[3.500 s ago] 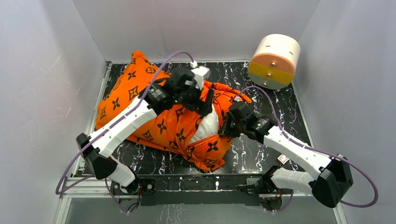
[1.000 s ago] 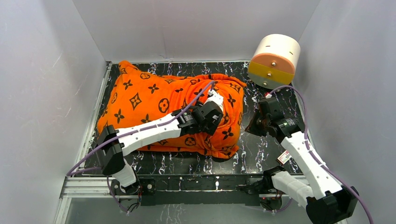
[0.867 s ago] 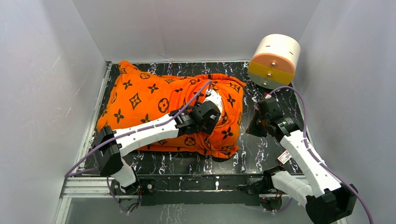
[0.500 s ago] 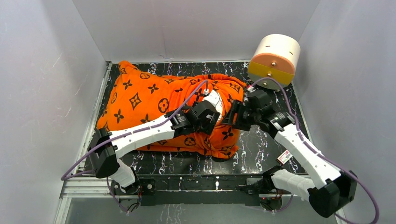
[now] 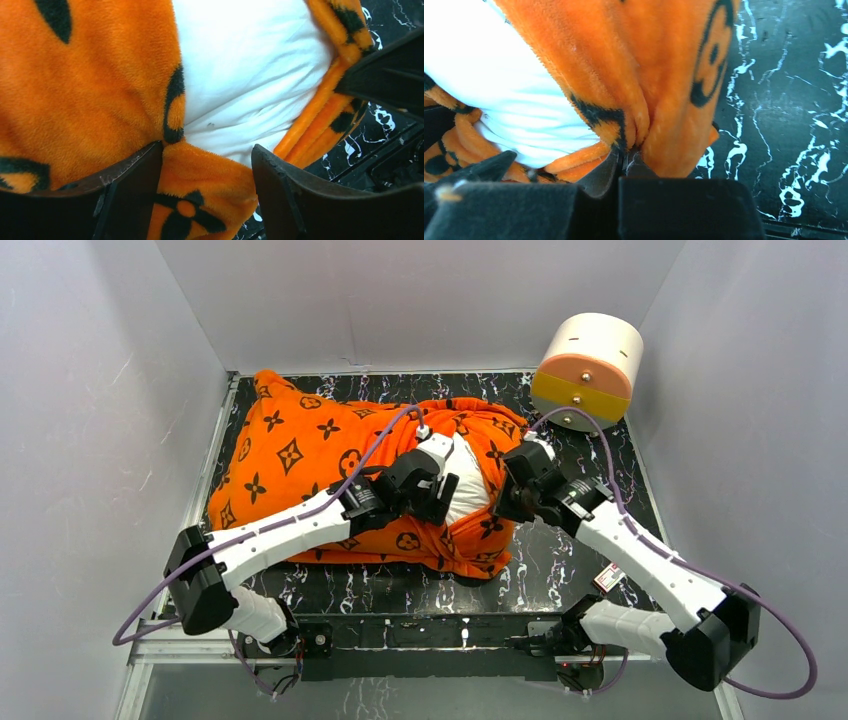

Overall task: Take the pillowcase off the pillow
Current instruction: Remove the pillow from the pillowcase.

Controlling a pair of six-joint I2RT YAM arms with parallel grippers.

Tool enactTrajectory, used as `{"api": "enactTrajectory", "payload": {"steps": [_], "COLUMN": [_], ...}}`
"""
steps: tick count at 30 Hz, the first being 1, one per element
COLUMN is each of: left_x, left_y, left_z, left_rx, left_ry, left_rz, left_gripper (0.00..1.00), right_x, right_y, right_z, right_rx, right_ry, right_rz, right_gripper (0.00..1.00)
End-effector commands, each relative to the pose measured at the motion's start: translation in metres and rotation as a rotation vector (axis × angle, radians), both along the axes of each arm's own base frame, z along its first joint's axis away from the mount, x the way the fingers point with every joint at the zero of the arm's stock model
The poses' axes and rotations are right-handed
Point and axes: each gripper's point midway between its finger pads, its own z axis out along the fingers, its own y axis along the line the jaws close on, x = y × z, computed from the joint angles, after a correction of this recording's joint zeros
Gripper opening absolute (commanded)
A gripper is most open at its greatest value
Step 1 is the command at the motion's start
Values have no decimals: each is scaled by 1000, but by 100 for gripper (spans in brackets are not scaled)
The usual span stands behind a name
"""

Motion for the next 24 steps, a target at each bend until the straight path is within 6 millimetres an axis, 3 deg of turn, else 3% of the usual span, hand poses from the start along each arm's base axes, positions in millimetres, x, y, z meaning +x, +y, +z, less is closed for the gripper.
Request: {"api": "enactTrajectory", "payload": {"steps": [1,3,6,9,12,13,16,19,22,24], "left_x": [3,7,14,23,19,19,18,9,0,-5], "left_y": [41,46,56,65,38,26,5,-14,-41,-57], "left_z": [-9,-7,-14,-22,5,19,52,84,99,92], "left_rx": [66,57,93,139,14,-47,-110,-94,-68,-3], "left_ry": [29,32,35,47,68,56,-12,-116,-191,-203], "left_rz": [46,51,52,76,7,-23,-86,-163,-290,-374], "left_gripper": [66,66,66,70,83,86,89,92,94,95], "right_x": [-5,-14,-30,-40,-44,-40,-33,-31,-25,-24], "right_y": [-78,-90,-104,-91,-28,-16,-23,-28,-26,-26], "right_z": [1,0,-16,-36,-25,-22,-38,-40,-41,-41], "right_rx": [-247,-265,-311,-241,66,125,71,18,28,38], "right_ry": [-76,-78,-27,47,108,93,92,110,85,76], "right_rz": [-210,-236,-261,-249,-124,-101,-145,-154,-158,-174], "right_gripper": [0,0,0,0,0,0,0,0,0,0]}}
